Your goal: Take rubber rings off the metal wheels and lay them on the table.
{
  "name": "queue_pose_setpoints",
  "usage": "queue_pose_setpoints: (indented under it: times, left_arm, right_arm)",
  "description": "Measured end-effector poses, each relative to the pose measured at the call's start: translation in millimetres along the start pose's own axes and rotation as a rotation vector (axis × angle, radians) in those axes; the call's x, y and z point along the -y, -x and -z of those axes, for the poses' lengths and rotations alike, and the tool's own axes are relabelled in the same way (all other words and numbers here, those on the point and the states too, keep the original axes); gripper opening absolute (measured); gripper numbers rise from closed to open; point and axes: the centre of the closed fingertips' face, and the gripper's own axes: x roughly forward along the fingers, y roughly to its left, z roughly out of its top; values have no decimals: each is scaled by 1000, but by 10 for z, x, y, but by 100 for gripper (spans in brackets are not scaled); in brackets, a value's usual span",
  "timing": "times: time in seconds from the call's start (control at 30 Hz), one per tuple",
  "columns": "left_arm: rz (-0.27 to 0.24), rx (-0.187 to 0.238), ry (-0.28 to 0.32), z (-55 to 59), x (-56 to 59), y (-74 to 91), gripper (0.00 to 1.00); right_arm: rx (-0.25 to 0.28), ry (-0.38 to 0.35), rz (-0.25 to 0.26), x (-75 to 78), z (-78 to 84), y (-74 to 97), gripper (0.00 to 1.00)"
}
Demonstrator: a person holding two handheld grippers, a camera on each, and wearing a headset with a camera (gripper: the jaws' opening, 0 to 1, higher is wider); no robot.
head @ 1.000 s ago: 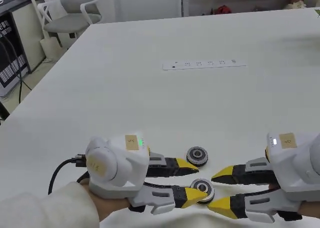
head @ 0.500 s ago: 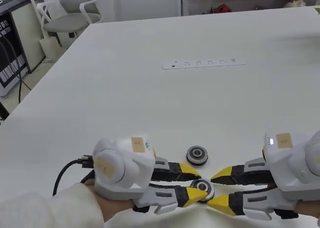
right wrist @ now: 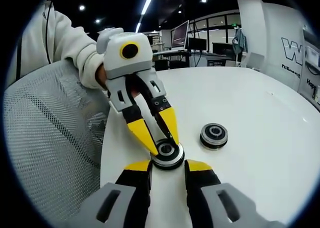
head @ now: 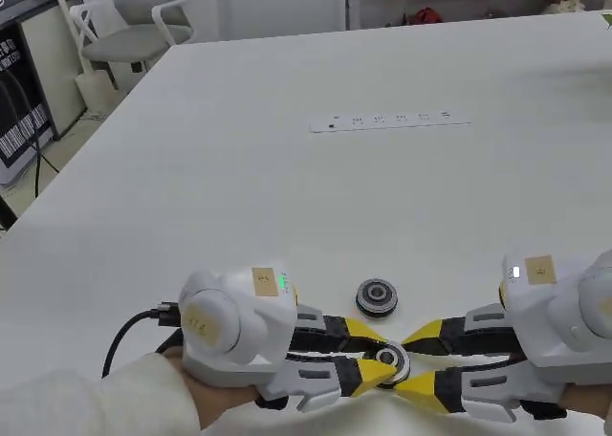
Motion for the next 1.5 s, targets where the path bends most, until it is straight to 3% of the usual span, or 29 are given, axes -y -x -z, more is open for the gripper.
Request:
queue_pose_setpoints:
  times: [0.7, 0.83, 1.2, 1.5]
  left_arm:
    - [-6, 7, -3, 7, 16, -3, 14]
    - [-7, 8, -2, 6, 23, 0, 14]
    - [-9, 13, 2, 7, 41, 12, 14]
    - [-10, 18, 4, 26, 32, 23, 14]
  right_arm:
    - [-13, -35, -1, -2, 34, 60, 14]
    - [-25, -31, 7, 13, 56, 63, 6]
    - [-47, -2, 21, 21, 56, 68, 3]
    - [-57, -37, 15, 35, 60, 72, 2]
